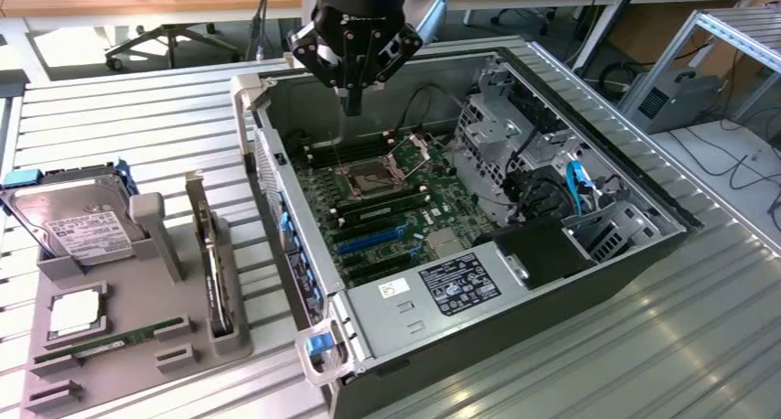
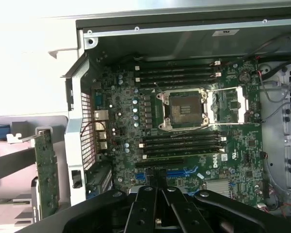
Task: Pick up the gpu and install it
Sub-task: 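Reach for the gpu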
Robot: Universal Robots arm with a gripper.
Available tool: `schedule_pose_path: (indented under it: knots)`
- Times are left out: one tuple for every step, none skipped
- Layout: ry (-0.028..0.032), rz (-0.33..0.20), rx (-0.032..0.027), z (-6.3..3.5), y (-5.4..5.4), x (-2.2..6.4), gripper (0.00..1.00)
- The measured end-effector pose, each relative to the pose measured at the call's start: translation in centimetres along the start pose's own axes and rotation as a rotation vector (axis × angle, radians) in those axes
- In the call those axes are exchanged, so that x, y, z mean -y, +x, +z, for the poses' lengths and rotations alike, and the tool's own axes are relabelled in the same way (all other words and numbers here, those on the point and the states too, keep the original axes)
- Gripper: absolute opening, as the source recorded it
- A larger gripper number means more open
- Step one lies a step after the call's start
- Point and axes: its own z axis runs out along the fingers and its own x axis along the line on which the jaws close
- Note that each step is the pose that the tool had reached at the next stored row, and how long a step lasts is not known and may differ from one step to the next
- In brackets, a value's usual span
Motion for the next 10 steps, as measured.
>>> schedule_pose_path:
  knots:
    - [0.0,0.0,0.0,0.0,0.03,0.0,0.11]
    - [0.0001,0.0,0.0,0.0,0.05,0.0,0.11]
    - [0.0,0.0,0.0,0.0,0.07,0.0,0.11]
    - [0.0001,0.0,0.0,0.0,0.1,0.01,0.11]
    - [0.0,0.0,0.0,0.0,0.14,0.01,0.11]
    - [0.0001,0.0,0.0,-0.01,0.16,0.01,0.11]
    - [0.0,0.0,0.0,-0.01,0.18,0.01,0.11]
    - [0.0,0.0,0.0,0.0,0.2,0.01,0.11]
    - [0.0001,0.0,0.0,-0.01,0.22,0.02,0.11]
    - [0.0001,0.0,0.0,-0.01,0.26,0.02,0.11]
